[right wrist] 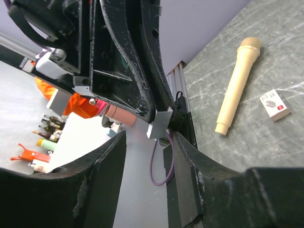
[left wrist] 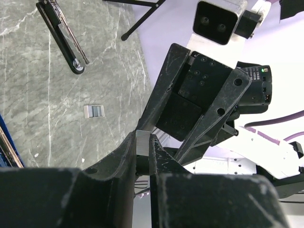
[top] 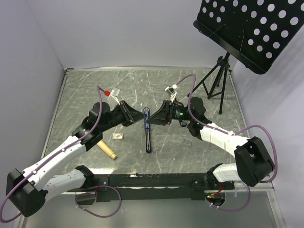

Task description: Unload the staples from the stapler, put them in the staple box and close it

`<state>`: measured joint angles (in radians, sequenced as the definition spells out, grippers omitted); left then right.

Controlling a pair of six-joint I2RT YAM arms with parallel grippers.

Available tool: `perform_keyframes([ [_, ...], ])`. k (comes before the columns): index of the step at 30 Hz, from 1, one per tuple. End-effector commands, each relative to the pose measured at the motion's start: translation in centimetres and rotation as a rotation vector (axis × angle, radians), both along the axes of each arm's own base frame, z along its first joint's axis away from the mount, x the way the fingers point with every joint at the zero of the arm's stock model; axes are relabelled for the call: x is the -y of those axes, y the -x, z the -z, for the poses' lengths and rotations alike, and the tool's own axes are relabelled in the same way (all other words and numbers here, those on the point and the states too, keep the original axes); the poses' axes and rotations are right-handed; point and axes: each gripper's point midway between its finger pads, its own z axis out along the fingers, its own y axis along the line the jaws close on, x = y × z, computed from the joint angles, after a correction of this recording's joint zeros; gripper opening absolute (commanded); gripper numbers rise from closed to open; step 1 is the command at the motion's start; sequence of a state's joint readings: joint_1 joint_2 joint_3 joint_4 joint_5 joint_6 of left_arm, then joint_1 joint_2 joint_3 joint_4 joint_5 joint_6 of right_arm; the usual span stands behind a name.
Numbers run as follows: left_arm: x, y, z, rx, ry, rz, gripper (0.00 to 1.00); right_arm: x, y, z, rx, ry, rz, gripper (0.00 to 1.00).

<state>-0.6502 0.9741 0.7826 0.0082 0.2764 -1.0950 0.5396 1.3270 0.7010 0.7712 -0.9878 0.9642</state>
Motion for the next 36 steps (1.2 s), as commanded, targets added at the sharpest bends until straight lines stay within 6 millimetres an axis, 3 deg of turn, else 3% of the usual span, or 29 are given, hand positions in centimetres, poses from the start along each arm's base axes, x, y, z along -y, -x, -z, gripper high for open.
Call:
perform_keyframes([
  [1, 0.2, 0.7, -1.8, 0.048, 0.054, 0.026, 0.13, -0.2, 0.4, -2.4, 0.1, -0.064, -0.012, 0.49],
  [18, 0.3, 1.2, -1.7, 0.038, 0.082, 0.044, 0.13, -0.3, 0.4, -2.1, 0.092, -0.07, 0.001, 0.41],
  [23, 0.2, 1.2, -1.7, 0.041, 0.08, 0.039, 0.15, -0.1, 0.5, -1.9, 0.089, -0.075, 0.006, 0.33],
  [32, 0.3, 1.7, -1.7, 0.064, 0.105, 0.064, 0.26, 0.2, 1.0, -1.7, 0.08, -0.084, 0.008, 0.22],
  [36, 0.4, 1.6, -2.0, 0.085, 0.087, 0.074, 0.37, 0.4, 1.2, -1.5, 0.089, -0.07, 0.018, 0.21],
])
